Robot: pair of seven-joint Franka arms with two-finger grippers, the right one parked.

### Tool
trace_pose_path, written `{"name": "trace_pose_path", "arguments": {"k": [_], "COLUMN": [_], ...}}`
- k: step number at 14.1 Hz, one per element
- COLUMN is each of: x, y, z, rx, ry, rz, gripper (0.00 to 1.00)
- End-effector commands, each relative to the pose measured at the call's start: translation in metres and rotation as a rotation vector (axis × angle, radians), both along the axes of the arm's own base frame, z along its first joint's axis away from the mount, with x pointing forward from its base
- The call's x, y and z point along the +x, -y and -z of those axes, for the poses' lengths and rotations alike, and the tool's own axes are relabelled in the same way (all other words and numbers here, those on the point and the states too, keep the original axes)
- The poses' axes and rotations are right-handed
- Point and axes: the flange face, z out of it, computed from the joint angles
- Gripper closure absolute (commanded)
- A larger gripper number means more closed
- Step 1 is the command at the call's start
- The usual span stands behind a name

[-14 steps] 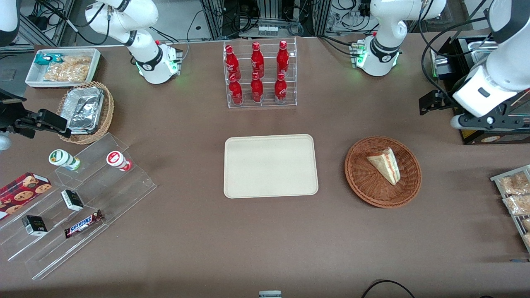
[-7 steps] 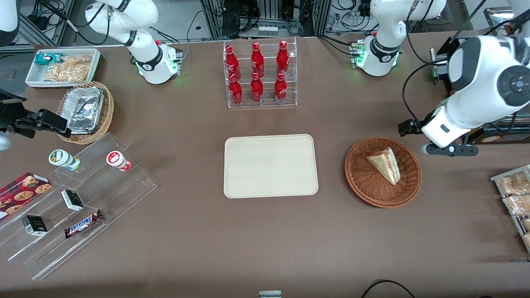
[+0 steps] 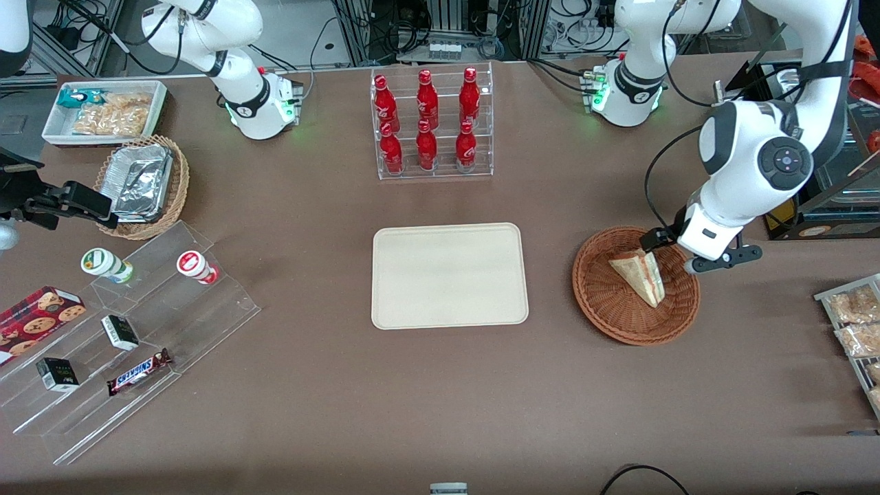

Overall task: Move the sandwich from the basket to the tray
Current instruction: 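Move the left gripper down over the sandwich in the wicker basket, then close the left gripper on the wrapped sandwich and lift it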

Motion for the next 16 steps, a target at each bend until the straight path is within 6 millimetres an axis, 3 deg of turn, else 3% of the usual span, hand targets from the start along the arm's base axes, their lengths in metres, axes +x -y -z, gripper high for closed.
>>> {"name": "trace_pose_path", "arguments": {"k": [1,7,12,14,16], "x": [0.002,0.008,0.007,0.006,0.004], "y": [0.003,0.006,0.008,0.008,0.008], "z": [0.017,0.074,0.104,0.108,0.11], "rx": [0.003,-0.001,0.009,0.014,0.02], "ry": [0.019,0.041,0.007,-0.005,-0.017], "rz": [-0.179,-0.358,-0.425,-0.453,-0.473], "gripper": [0.0,0.0,0.0,0.26,0.69]}}
